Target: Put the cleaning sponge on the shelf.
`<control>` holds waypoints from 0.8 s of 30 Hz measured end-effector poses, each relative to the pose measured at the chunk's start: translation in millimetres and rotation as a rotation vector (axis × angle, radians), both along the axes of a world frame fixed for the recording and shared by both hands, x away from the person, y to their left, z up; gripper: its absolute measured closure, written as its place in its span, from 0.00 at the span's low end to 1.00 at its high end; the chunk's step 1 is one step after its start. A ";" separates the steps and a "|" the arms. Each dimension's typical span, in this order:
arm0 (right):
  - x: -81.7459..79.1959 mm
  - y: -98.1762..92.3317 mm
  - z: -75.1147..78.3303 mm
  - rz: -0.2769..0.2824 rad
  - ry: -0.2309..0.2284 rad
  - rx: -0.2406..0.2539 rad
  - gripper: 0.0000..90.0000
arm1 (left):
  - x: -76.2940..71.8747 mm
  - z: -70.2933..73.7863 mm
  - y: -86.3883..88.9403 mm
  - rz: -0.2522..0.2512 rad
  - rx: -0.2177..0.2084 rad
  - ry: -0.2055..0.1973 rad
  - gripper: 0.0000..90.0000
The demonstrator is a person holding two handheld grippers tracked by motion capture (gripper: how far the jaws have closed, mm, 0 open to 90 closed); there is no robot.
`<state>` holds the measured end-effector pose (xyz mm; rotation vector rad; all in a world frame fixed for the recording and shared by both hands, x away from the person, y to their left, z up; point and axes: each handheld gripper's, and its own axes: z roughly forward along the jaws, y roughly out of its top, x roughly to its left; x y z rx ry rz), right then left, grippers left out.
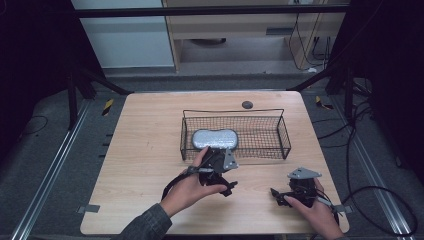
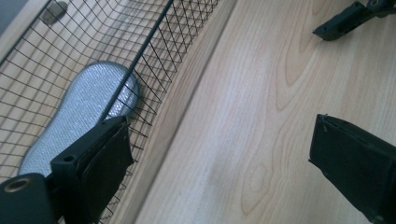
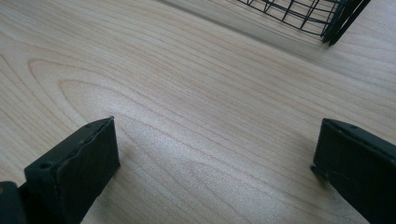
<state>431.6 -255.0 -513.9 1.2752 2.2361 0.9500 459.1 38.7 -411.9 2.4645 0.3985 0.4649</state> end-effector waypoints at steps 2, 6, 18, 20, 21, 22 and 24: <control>0.0 0.0 0.0 0.000 0.000 0.000 0.00 | -1.3 -1.7 2.0 0.003 -0.002 -0.001 0.05; 0.0 -0.1 -0.1 0.000 -0.001 -0.002 0.00 | -9.8 -8.5 13.4 0.012 -0.012 0.009 0.05; 0.0 -0.1 -0.1 0.000 -0.001 -0.002 0.00 | -21.2 -18.1 46.6 0.066 -0.029 0.020 0.05; 0.0 0.0 0.0 0.001 0.000 0.000 0.00 | -21.8 -18.4 52.6 0.078 -0.035 0.022 0.05; 0.0 0.0 0.0 0.001 0.000 0.000 0.00 | -22.7 -18.6 57.8 0.090 -0.041 0.021 0.05; 0.0 0.0 0.0 0.001 0.000 0.000 0.00 | -22.7 -18.6 57.8 0.090 -0.041 0.021 0.05; 0.0 0.0 0.0 0.001 0.000 0.000 0.00 | -23.2 -18.6 62.4 0.099 -0.041 0.018 0.05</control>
